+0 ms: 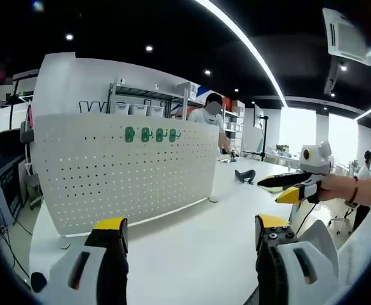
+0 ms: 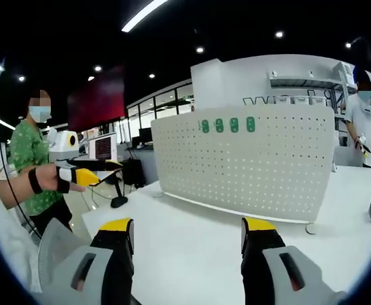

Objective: Insert the hook assembly into the mounting plate slot until the hook locks in place.

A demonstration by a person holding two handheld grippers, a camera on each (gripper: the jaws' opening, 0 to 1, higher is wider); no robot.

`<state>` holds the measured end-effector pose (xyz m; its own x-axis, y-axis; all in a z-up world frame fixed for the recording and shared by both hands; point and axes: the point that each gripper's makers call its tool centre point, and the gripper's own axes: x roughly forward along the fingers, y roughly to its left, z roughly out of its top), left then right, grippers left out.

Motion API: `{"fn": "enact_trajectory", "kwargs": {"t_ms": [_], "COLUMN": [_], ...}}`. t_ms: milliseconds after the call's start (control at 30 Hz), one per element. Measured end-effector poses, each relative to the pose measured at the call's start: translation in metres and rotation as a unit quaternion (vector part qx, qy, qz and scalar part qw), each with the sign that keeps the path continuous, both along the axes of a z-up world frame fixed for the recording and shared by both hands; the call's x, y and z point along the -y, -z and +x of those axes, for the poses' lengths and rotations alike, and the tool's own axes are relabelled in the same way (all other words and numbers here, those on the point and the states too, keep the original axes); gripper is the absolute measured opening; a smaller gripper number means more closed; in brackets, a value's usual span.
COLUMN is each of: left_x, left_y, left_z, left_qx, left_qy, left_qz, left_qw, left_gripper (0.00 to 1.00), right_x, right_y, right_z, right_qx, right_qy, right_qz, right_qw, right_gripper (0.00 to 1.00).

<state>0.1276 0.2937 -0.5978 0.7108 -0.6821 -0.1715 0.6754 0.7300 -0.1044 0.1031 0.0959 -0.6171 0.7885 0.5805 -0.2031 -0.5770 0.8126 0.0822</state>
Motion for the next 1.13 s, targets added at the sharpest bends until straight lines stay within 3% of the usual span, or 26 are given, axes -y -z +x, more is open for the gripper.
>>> {"fn": "enact_trajectory", "kwargs": {"t_ms": [900,1000,1033,1133], "left_x": [0.001,0.001,0.000,0.000], "left_y": [0.005,0.008,0.013,0.013], "left_z": [0.003,0.006,0.007,0.007], "left_qx": [-0.003,-0.006,-0.020,-0.015], "left_qy": [0.003,0.005,0.005,0.005], "left_qz": [-0.001,0.000,0.002,0.007], "left_qw": [1.0000,1.0000,0.9998,0.9998], "left_gripper": [0.85,0.85,0.85,0.86], "right_x": [0.003,0.003,0.003,0.003], "right_y": [0.001,0.003,0.004,0.004], "right_z": [0.000,0.002,0.002,0.003], "right_qx": [-0.004,-0.005,-0.007,-0.007], "right_qy": [0.008,0.007,0.007,0.008], "right_qz": [0.000,-0.001,-0.002,-0.001], "right_qw": [1.0000,1.0000,0.9999,0.9999], "right_gripper": [0.70,0.70,0.70,0.70]}}
